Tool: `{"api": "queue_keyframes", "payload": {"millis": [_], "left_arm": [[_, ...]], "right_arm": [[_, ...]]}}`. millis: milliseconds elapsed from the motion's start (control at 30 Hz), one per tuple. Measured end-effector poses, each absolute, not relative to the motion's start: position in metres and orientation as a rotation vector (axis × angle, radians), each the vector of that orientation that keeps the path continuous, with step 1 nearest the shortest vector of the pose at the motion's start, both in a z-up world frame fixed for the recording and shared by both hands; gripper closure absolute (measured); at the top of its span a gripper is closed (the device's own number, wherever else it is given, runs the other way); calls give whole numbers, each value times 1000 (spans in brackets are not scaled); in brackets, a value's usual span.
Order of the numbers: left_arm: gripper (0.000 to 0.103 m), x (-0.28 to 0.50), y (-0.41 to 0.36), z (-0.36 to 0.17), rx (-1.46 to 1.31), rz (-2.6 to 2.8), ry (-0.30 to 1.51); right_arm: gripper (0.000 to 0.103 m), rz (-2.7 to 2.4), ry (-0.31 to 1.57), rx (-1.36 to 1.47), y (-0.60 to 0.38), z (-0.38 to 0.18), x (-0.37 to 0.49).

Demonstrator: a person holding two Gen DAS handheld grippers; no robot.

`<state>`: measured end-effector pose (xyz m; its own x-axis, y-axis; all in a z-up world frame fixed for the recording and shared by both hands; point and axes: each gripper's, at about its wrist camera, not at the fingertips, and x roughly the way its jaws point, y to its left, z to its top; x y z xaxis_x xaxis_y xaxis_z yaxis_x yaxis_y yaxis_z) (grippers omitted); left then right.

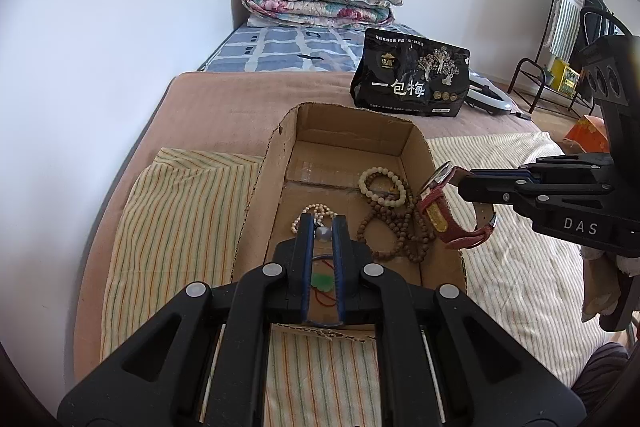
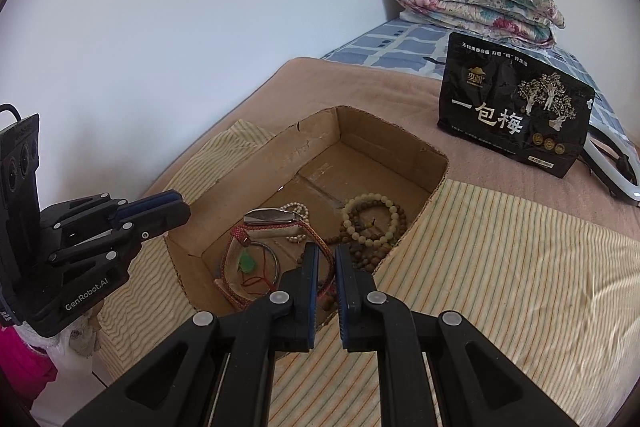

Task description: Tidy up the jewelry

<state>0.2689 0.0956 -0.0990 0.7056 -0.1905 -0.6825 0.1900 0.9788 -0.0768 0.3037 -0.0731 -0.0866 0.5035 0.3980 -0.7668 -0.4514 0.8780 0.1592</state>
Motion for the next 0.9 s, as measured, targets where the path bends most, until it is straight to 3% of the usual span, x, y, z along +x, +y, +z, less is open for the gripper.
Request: {"api": "queue_keyframes", "payload": {"millis": [133,200,433,467,500,533,600,667,767,900], "left_arm": [[96,269,96,-99,1,-207,757],[96,270,96,-99,-1,-208,758],[95,269,97,-97,-4,-188,759],[95,269,97,-97,-5,-186,758],[90,268,98,-96,-6,-185,756],[79,267,98,-95,-7,-183,753],[69,264,98,-92,-8,-182,737],[69,261,97,-89,-3,-180,730],[69,258,97,-85,-1,-175,721],[69,254,96,-78,2,-164,705]], "right_arm": [[90,522,912,-60,-71,-87,305],[79,519,905,-46,-72,-85,305],[71,501,893,-54,-72,-80,304],[66,497,890,-56,-72,-80,303],[57,492,886,-59,-72,-79,302],[54,485,879,-62,-73,-78,301],[50,478,867,-66,-74,-75,299],[48,472,862,-67,-76,-72,297],[35,453,846,-72,-78,-67,294],[25,429,824,-63,-84,-58,289]]}}
